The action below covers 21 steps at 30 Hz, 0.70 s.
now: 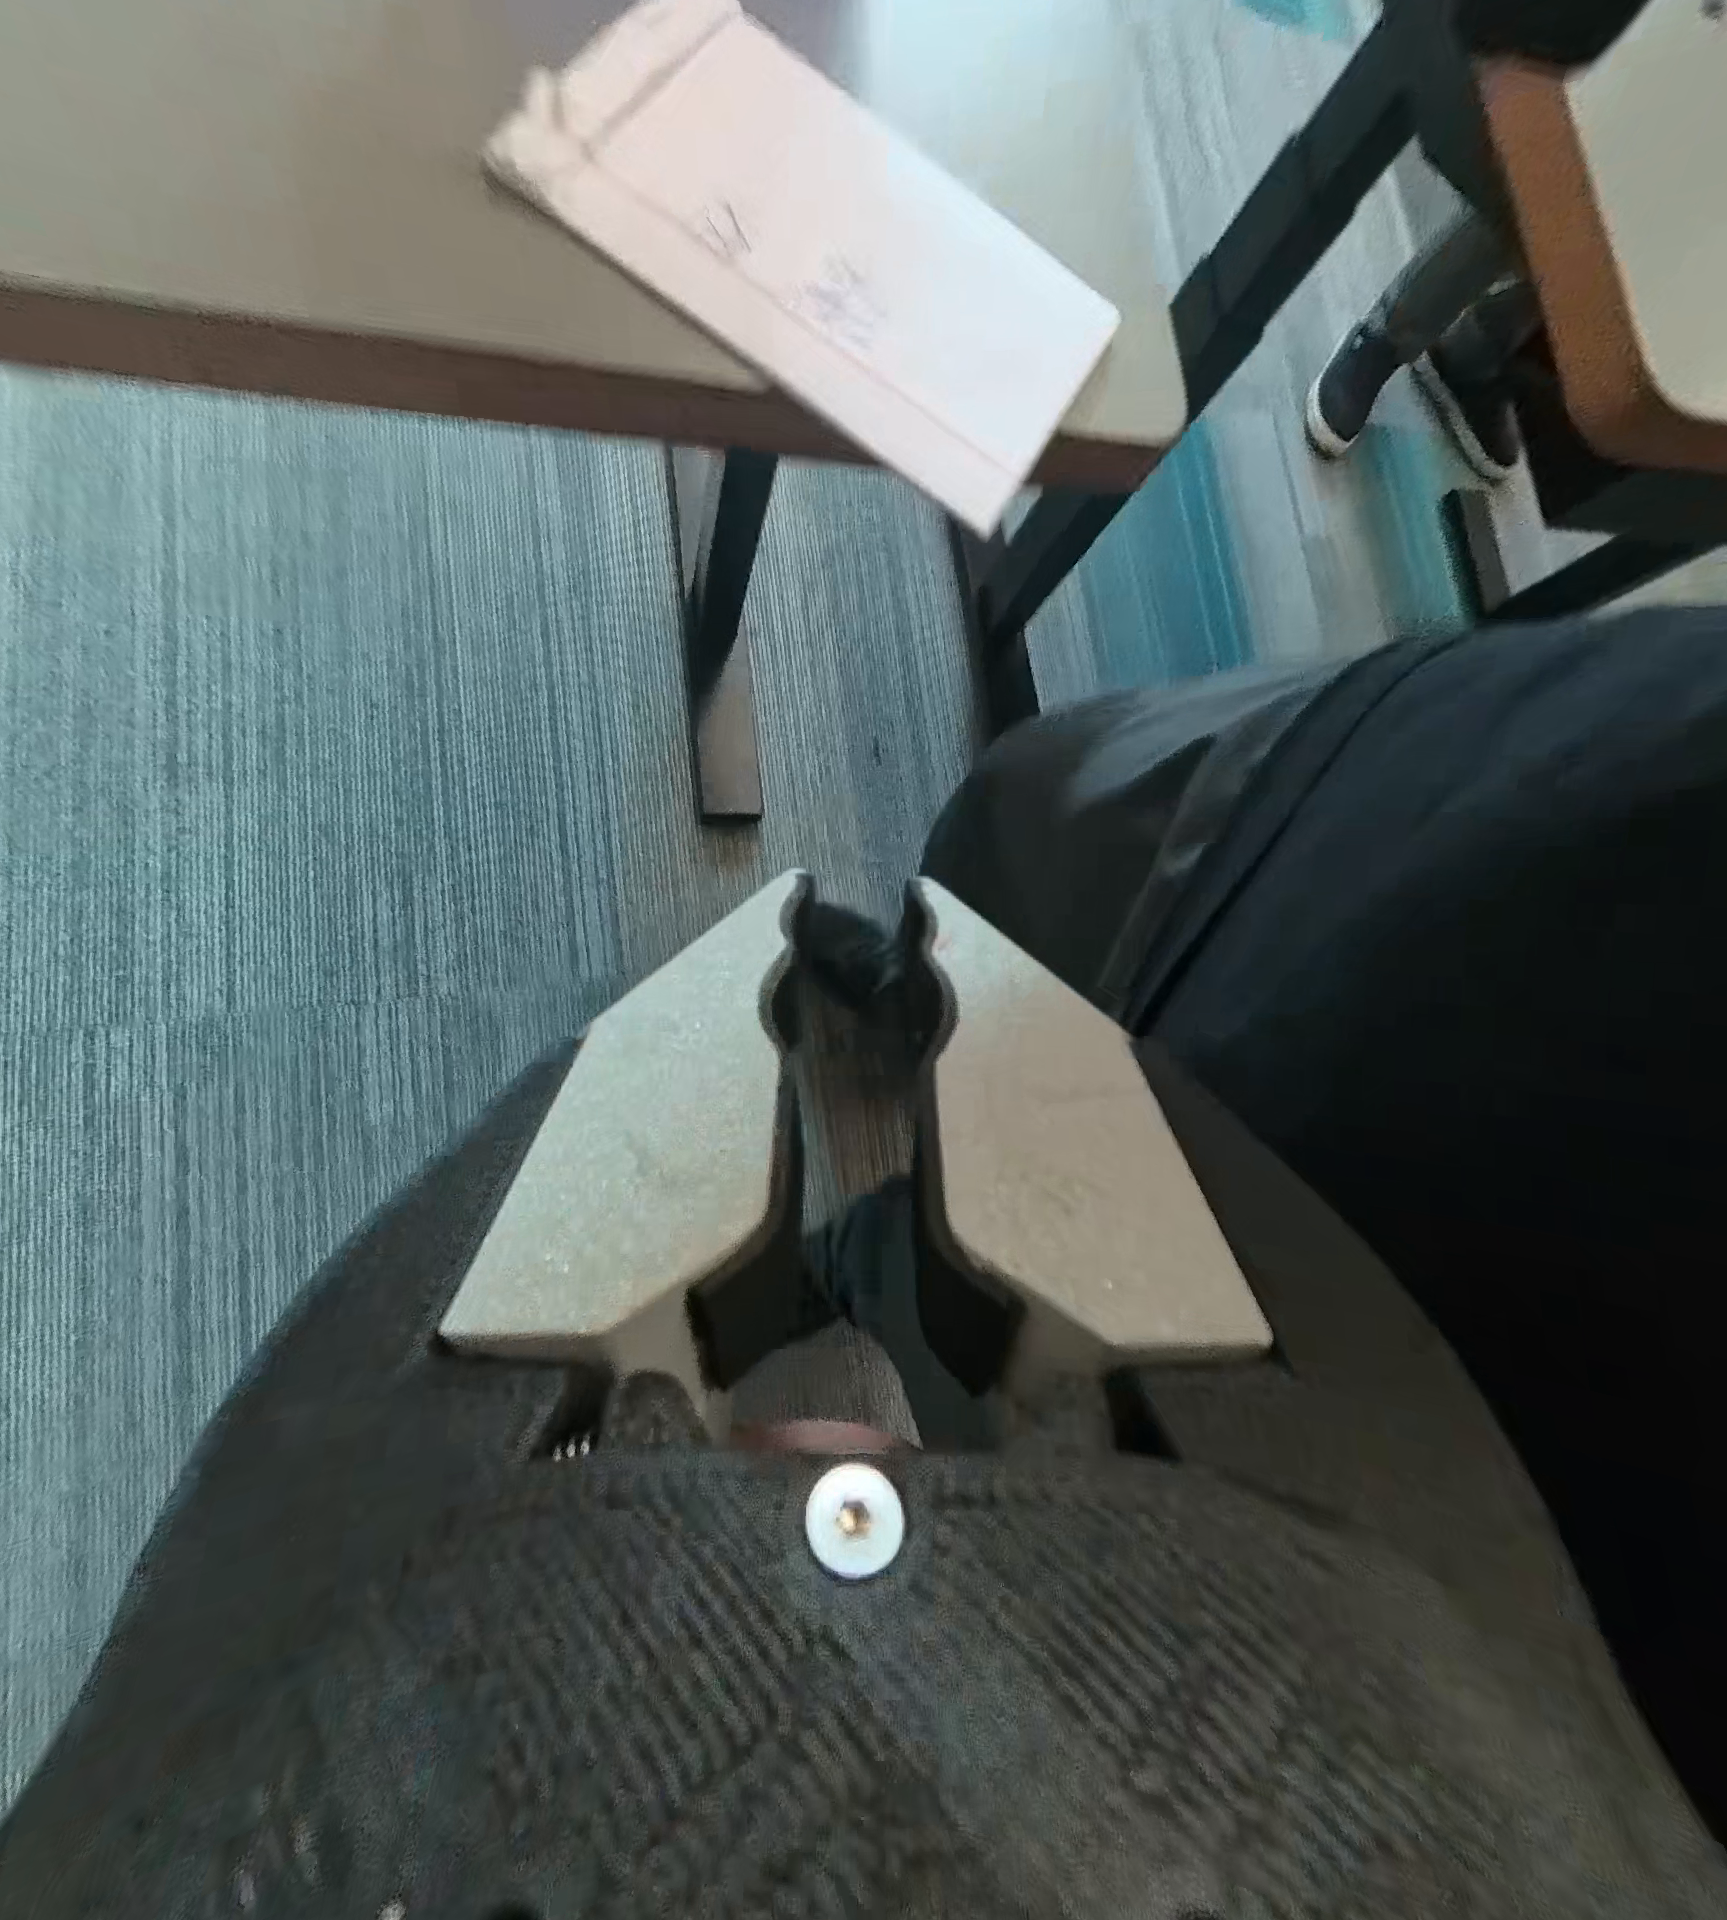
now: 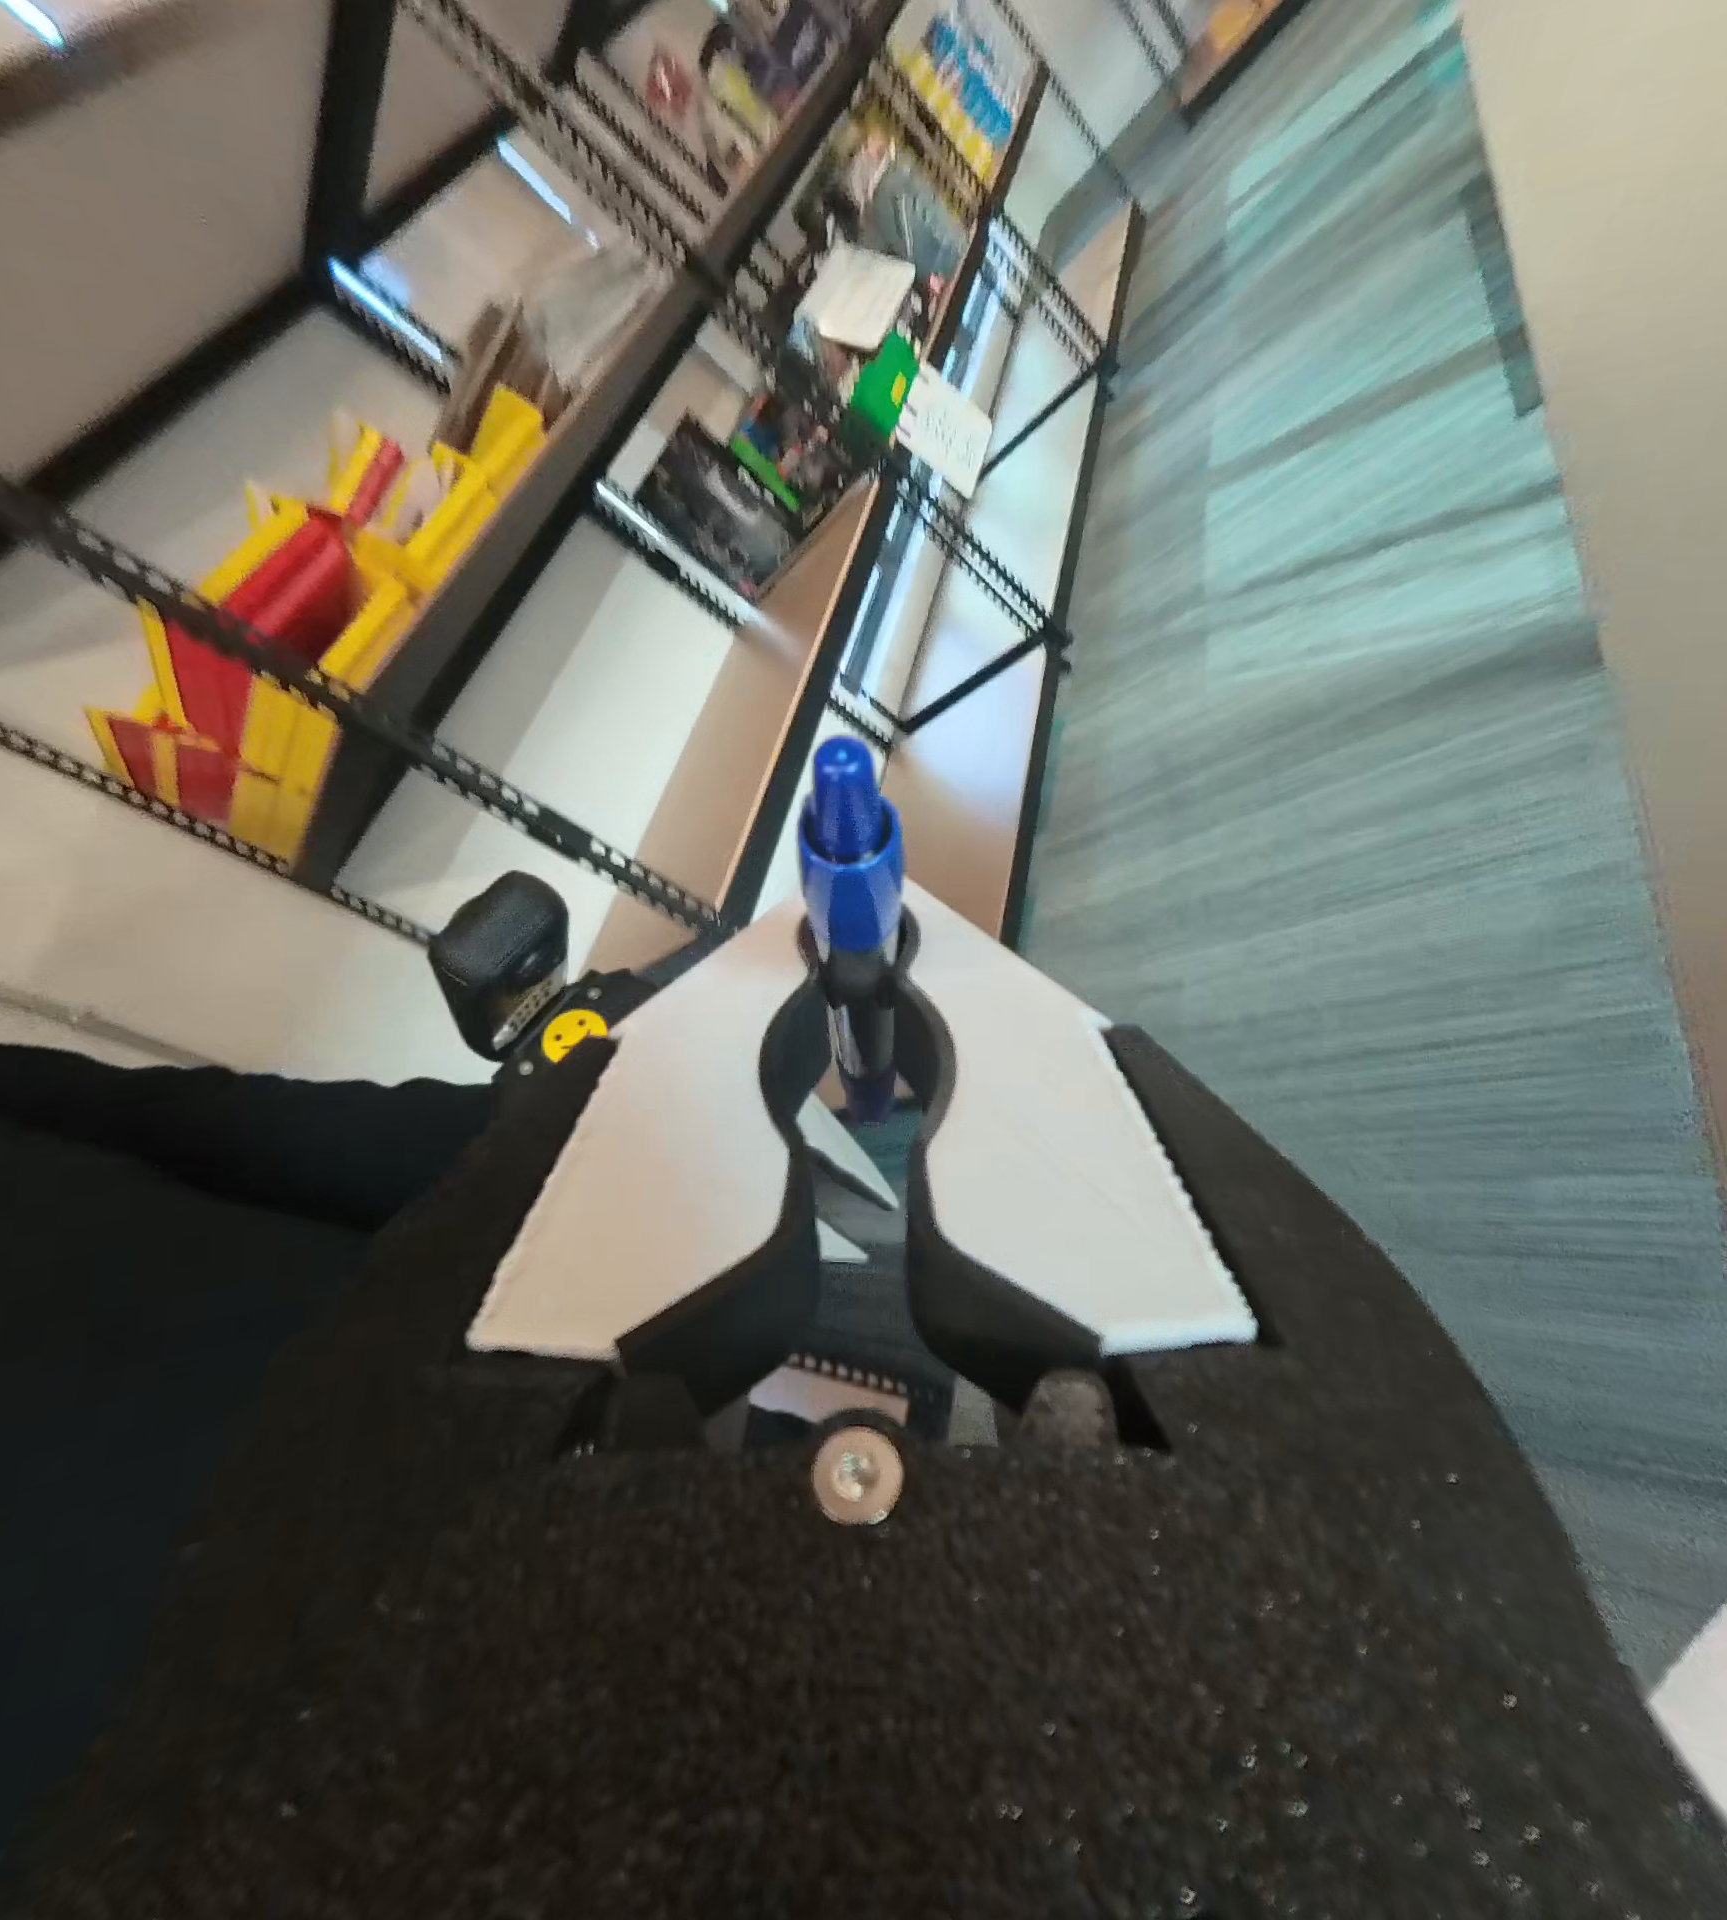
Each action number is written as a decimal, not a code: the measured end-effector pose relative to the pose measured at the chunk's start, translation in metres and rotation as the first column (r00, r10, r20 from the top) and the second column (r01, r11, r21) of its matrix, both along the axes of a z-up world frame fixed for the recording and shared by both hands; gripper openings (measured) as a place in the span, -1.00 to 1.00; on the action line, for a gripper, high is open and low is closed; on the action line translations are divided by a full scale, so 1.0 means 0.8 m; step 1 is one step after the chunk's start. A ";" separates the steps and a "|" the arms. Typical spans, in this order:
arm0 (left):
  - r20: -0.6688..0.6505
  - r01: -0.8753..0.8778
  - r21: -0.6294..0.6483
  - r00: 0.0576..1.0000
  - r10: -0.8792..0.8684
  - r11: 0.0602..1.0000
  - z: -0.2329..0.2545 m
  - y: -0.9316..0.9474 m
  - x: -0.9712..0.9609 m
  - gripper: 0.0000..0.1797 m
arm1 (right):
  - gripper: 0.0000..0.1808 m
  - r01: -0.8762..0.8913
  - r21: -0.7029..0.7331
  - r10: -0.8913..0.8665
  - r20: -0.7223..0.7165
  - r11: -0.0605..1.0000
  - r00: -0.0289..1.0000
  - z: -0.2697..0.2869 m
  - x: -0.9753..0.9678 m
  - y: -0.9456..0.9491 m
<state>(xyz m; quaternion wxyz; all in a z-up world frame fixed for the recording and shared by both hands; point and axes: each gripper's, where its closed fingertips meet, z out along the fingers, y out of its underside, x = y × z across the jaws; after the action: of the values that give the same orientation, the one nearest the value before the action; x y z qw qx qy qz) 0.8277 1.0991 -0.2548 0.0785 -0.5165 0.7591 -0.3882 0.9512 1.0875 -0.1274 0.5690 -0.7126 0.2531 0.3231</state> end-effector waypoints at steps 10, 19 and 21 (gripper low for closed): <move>0.015 0.109 0.009 0.994 -0.109 0.994 0.039 0.025 0.194 -0.57 | -0.97 0.000 0.145 0.013 -0.090 0.989 0.996 -0.024 0.106 0.064; -0.085 0.185 -0.039 0.978 -0.188 0.982 0.050 0.021 0.326 -1.00 | -0.97 0.067 0.250 -0.021 -0.181 0.966 0.983 -0.024 0.228 0.091; -0.113 0.212 -0.077 0.969 -0.219 0.974 0.046 0.015 0.342 -0.86 | -0.97 0.102 0.248 -0.057 -0.183 0.963 0.981 -0.028 0.246 0.082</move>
<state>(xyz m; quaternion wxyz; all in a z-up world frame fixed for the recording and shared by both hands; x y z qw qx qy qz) 1.1013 1.1111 -0.2184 -0.0270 -0.4559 0.8012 -0.3867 1.1483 1.1528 -0.1496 0.6445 -0.5913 0.2865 0.3911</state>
